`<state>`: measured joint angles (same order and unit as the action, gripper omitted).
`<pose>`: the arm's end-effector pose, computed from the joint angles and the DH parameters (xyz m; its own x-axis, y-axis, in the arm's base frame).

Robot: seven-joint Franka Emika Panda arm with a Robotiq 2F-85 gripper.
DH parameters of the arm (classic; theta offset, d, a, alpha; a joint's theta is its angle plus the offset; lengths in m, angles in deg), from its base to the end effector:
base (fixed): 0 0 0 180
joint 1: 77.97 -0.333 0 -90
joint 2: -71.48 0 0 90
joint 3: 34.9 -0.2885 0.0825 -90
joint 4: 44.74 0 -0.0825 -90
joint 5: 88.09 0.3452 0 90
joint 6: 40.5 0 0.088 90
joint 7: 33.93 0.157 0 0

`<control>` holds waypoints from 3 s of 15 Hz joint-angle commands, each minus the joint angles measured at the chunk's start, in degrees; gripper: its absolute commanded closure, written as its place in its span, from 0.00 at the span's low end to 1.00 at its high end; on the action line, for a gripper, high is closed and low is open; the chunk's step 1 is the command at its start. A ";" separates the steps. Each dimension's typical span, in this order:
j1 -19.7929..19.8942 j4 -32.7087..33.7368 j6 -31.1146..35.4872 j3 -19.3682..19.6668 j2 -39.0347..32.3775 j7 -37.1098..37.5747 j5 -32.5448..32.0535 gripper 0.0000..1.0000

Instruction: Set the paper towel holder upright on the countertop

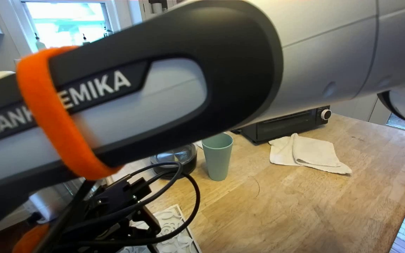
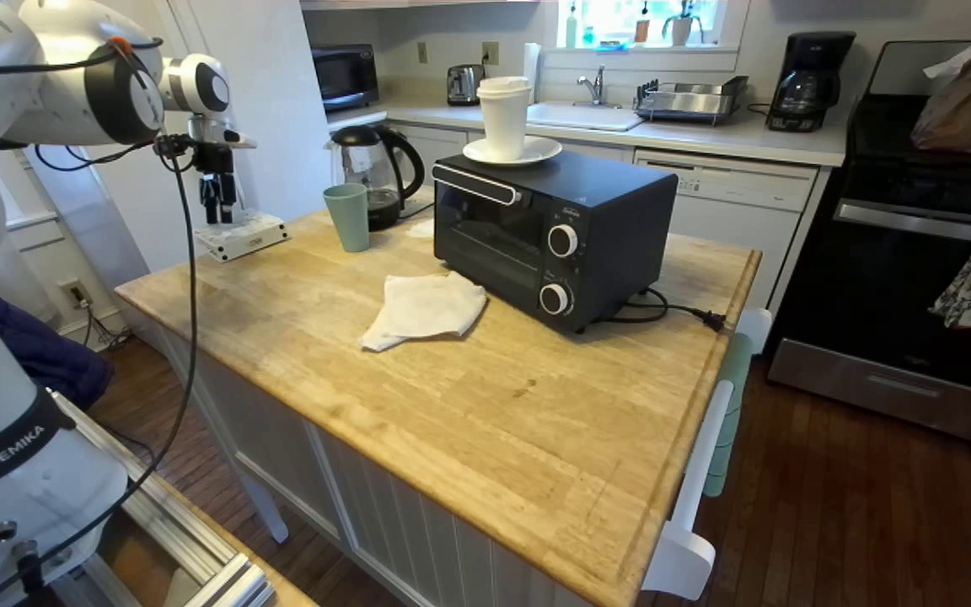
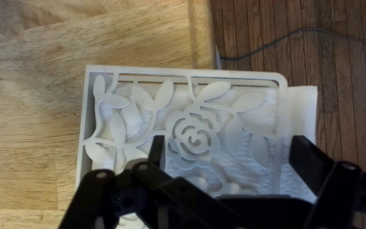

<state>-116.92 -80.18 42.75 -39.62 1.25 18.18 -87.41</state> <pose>0.5035 0.4509 0.1619 0.9284 -0.2153 -0.3029 -0.1426 -0.9591 0.2447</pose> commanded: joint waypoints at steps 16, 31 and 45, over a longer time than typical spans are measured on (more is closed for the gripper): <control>-3.96 9.43 -17.76 8.11 -6.95 -7.82 -9.99 0.51; -4.68 9.98 -24.62 11.53 -6.20 -14.80 -14.16 0.98; 3.87 10.35 -24.02 4.95 6.61 -15.53 -3.75 0.99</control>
<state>-116.23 -69.83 18.44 -31.39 5.44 2.37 -95.96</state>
